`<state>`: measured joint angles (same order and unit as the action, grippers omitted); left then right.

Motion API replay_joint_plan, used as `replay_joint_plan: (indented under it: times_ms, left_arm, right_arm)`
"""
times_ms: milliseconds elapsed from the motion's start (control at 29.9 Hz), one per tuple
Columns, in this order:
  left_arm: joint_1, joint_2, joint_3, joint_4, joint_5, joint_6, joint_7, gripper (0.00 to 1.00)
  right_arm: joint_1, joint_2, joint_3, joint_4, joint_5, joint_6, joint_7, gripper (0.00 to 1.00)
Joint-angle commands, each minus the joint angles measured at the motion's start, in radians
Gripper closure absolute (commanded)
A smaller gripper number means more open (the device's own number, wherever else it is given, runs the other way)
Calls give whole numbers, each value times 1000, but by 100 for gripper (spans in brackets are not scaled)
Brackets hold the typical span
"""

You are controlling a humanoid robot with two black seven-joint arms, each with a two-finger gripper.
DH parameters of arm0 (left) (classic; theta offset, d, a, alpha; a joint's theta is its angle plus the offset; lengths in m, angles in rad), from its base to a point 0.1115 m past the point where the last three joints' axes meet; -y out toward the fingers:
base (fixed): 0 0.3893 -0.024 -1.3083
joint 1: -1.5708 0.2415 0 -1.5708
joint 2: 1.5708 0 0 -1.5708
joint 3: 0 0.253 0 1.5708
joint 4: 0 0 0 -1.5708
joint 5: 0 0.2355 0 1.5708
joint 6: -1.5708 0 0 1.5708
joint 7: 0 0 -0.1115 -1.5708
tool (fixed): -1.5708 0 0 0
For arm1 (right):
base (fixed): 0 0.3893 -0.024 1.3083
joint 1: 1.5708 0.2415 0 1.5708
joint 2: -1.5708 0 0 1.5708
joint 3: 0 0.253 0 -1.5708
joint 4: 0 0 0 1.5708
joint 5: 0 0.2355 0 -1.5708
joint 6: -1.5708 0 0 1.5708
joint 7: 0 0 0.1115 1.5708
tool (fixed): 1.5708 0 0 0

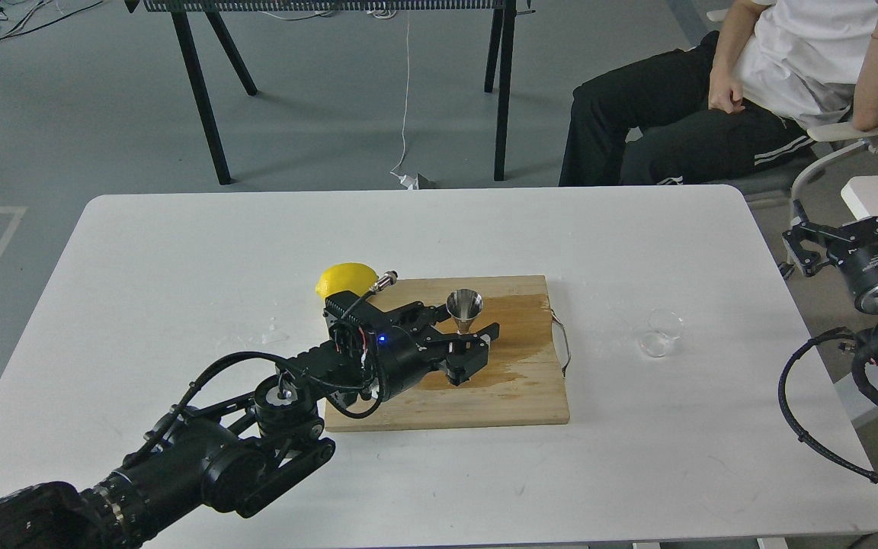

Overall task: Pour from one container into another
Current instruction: 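Lower the jigger upright onto the middle of the cutting board, then open the left gripper and retract the left arm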

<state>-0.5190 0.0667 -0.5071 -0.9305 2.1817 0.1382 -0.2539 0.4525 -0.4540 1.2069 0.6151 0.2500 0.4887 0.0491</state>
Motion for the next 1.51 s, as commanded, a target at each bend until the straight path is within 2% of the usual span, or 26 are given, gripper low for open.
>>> replay_joint_plan:
  times_ms: [0, 301, 636, 770, 1004, 1104, 1171, 1305, 1472]
  left_arm:
    - [1, 13, -4, -4, 0, 0, -1, 23]
    - [-3, 59, -33, -62, 0, 1, -1, 22]
    - [2, 172, -125, -284, 0, -3, -25, 19]
    - [2, 231, -194, -314, 0, -3, -27, 19]
    - [4, 275, -304, -284, 0, 3, -21, 3]
    - [4, 317, -307, -287, -234, 6, -28, 2]
    - [4, 331, -314, -287, -418, 6, -51, 1]
    - [5, 347, -344, -283, -837, -3, -151, 1]
    - [4, 377, -352, -283, -1285, -18, -231, 0]
  right_arm:
    - [0, -3, 0, 0, 0, 0, 0, 0]
    - [0, -3, 0, 0, 0, 0, 0, 0]
    - [0, -14, 0, 2, 2, 0, 0, 0]
    - [0, -34, 0, -8, 0, 0, -3, 0]
    - [9, -63, 3, -18, 2, 0, -8, 0]
    - [12, -65, 0, -6, 3, 0, -11, 0]
    - [3, -63, -4, 2, 3, 0, -12, 0]
    - [-56, -63, 6, 37, 6, 0, -12, 0]
    - [-179, -63, 54, 149, 47, 0, -14, 0]
